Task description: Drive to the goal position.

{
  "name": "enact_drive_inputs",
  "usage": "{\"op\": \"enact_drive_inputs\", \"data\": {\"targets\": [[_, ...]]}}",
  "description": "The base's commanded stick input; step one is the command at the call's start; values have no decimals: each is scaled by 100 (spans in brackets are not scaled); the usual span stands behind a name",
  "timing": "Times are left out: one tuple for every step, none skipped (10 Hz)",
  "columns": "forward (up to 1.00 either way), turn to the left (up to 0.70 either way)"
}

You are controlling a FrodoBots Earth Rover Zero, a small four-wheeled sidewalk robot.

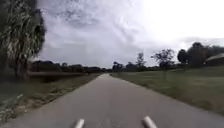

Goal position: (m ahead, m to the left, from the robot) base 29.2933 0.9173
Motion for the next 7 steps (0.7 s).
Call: {"op": "enact_drive_inputs", "data": {"targets": [[69, 6], [69, 3], [69, 3], [69, 5], [69, 28], [69, 34], [69, 34]]}}
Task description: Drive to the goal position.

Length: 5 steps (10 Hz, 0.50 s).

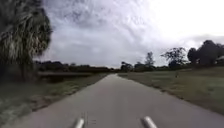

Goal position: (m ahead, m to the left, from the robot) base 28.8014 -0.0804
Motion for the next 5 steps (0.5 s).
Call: {"op": "enact_drive_inputs", "data": {"targets": [[69, 13], [69, 3], [69, 3], [69, 3], [69, 3]]}}
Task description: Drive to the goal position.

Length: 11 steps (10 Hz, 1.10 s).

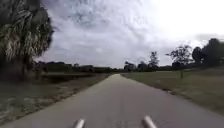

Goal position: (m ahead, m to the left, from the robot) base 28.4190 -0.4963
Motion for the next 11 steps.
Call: {"op": "enact_drive_inputs", "data": {"targets": [[69, 3], [69, 3], [69, 3], [69, 12], [69, 34], [69, 34], [69, 3], [69, 3], [69, 3], [69, 3], [69, 3]]}}
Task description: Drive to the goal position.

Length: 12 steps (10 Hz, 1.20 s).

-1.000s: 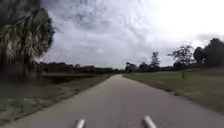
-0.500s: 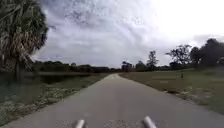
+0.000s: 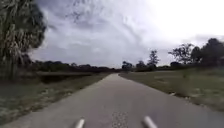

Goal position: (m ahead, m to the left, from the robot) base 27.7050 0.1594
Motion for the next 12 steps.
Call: {"op": "enact_drive_inputs", "data": {"targets": [[69, 3], [69, 3], [69, 3], [69, 3], [69, 3], [69, 3], [69, 3], [69, 3], [69, 3], [69, 3], [69, 3], [69, 3]]}}
